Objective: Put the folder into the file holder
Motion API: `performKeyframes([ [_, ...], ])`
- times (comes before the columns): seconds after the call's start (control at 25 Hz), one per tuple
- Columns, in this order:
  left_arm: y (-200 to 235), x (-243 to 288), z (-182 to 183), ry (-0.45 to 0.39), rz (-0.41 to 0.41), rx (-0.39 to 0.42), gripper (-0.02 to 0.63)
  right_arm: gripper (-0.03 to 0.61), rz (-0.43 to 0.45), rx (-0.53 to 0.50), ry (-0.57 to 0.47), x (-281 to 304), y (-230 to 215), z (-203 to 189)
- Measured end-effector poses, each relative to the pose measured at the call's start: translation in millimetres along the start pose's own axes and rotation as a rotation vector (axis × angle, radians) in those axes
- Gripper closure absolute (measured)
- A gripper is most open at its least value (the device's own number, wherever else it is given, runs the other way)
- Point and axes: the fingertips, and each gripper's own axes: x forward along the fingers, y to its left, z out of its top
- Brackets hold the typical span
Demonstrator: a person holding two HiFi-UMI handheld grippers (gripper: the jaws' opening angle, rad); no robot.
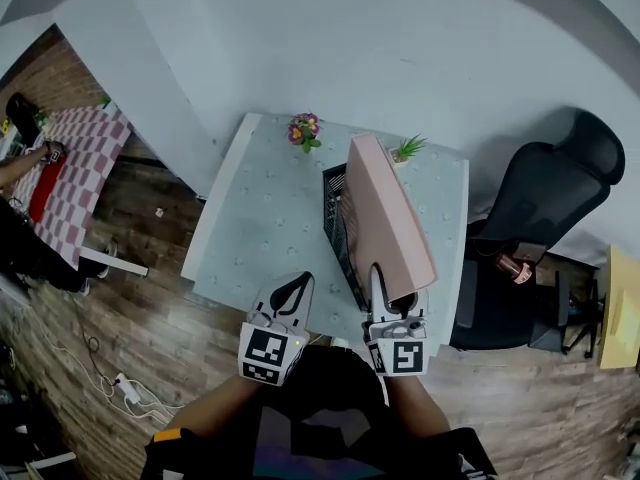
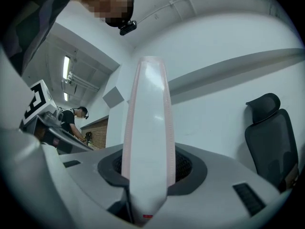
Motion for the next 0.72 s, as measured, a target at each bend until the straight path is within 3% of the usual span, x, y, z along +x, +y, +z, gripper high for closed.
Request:
performKeyframes([
  [0.72, -1, 2, -17, 0.007, -0.168, 0.017, 0.606, 0.376, -0.094, -0.093, 0.289, -8, -6, -69],
])
